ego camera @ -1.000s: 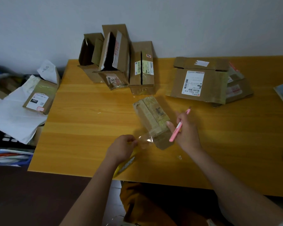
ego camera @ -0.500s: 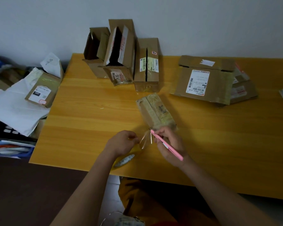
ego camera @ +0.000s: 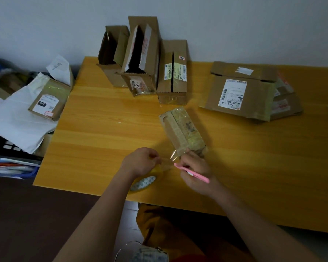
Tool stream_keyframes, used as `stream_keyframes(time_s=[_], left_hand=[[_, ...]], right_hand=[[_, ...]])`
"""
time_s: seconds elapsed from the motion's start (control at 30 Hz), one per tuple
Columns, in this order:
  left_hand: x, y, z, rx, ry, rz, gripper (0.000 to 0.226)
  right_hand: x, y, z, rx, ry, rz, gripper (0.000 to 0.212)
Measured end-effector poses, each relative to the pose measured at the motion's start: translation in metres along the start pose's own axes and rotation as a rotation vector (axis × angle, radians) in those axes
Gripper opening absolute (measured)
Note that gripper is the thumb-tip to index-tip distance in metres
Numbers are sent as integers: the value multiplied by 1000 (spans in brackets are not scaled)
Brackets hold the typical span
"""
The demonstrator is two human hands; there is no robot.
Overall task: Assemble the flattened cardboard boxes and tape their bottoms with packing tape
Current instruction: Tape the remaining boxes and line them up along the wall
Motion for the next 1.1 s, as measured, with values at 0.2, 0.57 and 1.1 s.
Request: stream_keyframes(time_s=[0.2, 0.57, 1.1], left_hand=[[5, 1, -1, 1, -11, -1, 20], [6, 1, -3, -8, -12, -21, 23], [11, 0, 3, -28, 43, 59, 18]], right_hand=[[9, -15, 0, -54, 106, -312, 14], [15, 1, -4, -19, 102, -93, 6], [18, -7, -10, -262, 328, -595, 25]])
Point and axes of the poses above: each hand's wrist, its own z-axis away from the middle knuckle, its own y-axis out of the palm, x = y × z, the point moved 4 cm from there along -z, towards the middle knuckle, and after that the axes turned 4 degrees about z, right-handed, at the moved point
